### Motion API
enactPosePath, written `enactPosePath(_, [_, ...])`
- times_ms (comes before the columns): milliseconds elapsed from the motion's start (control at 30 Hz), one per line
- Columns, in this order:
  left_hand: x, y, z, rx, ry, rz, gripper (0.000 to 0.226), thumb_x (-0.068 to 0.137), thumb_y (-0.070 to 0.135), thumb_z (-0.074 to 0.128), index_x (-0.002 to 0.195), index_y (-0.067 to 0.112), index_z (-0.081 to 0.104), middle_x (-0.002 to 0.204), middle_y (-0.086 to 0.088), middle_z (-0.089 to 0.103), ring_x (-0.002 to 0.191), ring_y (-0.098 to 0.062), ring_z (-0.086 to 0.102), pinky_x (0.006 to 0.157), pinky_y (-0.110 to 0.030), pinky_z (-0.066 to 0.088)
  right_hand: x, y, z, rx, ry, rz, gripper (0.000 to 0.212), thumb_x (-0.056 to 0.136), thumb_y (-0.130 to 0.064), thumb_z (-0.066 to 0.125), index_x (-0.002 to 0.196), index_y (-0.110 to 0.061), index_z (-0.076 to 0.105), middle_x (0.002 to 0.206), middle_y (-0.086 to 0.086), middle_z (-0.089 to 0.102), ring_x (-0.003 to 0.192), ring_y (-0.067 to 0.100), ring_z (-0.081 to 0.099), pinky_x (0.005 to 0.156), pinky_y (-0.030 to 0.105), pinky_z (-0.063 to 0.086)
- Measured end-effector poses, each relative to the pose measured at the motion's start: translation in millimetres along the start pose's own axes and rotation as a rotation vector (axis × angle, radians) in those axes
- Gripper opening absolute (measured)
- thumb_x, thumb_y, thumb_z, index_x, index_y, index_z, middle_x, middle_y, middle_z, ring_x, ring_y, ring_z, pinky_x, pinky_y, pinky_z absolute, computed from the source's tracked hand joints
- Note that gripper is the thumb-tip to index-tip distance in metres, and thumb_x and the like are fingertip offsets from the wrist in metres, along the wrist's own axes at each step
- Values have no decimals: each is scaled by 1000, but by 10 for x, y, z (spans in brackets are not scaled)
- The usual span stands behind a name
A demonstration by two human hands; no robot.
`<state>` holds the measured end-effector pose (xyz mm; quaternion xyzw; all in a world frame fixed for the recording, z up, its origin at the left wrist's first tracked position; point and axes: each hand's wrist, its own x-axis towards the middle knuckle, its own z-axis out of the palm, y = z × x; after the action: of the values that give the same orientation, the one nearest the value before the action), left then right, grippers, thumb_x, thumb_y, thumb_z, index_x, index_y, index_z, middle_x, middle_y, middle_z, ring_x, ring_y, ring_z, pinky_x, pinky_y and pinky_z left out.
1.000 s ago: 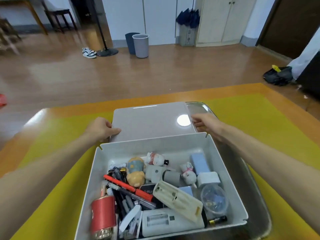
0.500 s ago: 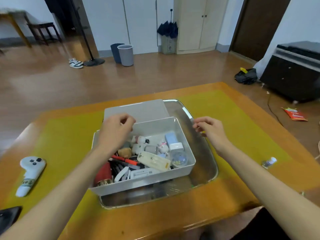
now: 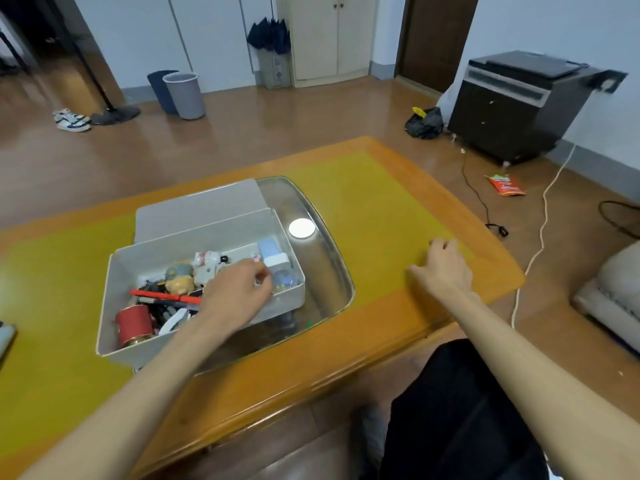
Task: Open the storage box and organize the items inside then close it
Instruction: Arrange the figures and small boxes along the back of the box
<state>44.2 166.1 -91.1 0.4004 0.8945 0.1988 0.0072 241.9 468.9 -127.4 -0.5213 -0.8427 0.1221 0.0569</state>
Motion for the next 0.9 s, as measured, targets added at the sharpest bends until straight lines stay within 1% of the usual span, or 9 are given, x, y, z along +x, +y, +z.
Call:
enactPosePath(67, [0, -48, -5, 1, -4, 1, 21, 93, 37, 48, 92, 31, 69, 97, 9, 65, 83, -14, 59, 68, -34, 51, 40, -16, 13, -44, -107, -33, 16, 91, -17, 63, 105, -8, 64, 116, 17, 61, 98, 38, 60, 79, 44, 54])
enactPosePath(100, [-1, -78, -17, 8, -4, 0, 21, 92, 37, 48, 92, 32, 69, 97, 11, 64, 83, -12, 59, 65, -32, 49, 52, -60, 10, -12, -124, -68, 11, 90, -10, 60, 96, -10, 69, 111, 16, 66, 95, 38, 62, 79, 44, 55])
enactPosePath(200, [15, -229, -84, -6, 7, -16, 22, 91, 36, 48, 94, 33, 69, 97, 13, 64, 83, -9, 60, 68, -34, 52, 63, -434, -46, 126, -99, -240, 23, 90, -6, 58, 95, -19, 76, 107, 12, 74, 101, 36, 67, 83, 41, 54])
enactPosePath(267, [43, -359, -143, -9, 28, -40, 22, 89, 38, 49, 94, 34, 70, 94, 17, 62, 82, -7, 60, 65, -32, 50, 30, -828, -107, 359, -67, -353, 23, 87, -5, 63, 103, -16, 76, 96, 10, 75, 89, 33, 71, 82, 42, 56])
enactPosePath(333, [77, -498, -199, 17, 48, -54, 20, 88, 37, 50, 92, 34, 69, 90, 17, 60, 82, -8, 59, 60, -29, 42, -52, -1254, -187, 600, -121, -451, 29, 84, 0, 64, 108, -15, 72, 93, 7, 74, 77, 27, 73, 77, 41, 58])
enactPosePath(433, [128, -778, -273, 66, 57, -89, 16, 90, 33, 55, 97, 31, 69, 98, 13, 62, 94, -15, 59, 67, -32, 43, -182, -1839, -244, 809, -278, -613, 32, 86, 5, 65, 107, -19, 65, 97, 7, 72, 70, 19, 74, 71, 36, 60])
enactPosePath(567, [217, -1177, -333, 97, 7, -119, 26, 91, 28, 58, 115, 25, 65, 115, 7, 56, 107, -17, 53, 74, -33, 47, -254, -2479, -130, 578, -240, -846, 3, 85, -22, 76, 88, -23, 76, 73, -13, 70, 64, 7, 68, 61, 24, 51])
enactPosePath(767, [446, -1482, -388, 129, -131, -99, 42, 92, 31, 53, 133, 21, 56, 131, 0, 54, 122, -23, 49, 93, -41, 48, -205, -3155, 236, 138, -264, -939, 20, 90, -15, 64, 102, -25, 77, 107, -4, 73, 99, 20, 66, 83, 31, 50])
enactPosePath(900, [450, -1623, -358, 174, -154, -50, 36, 94, 36, 49, 126, 22, 60, 124, 1, 58, 117, -21, 51, 89, -37, 48, -138, -3270, 419, -46, -312, -974, 28, 87, -10, 64, 108, -26, 75, 107, -4, 73, 102, 19, 64, 73, 26, 42])
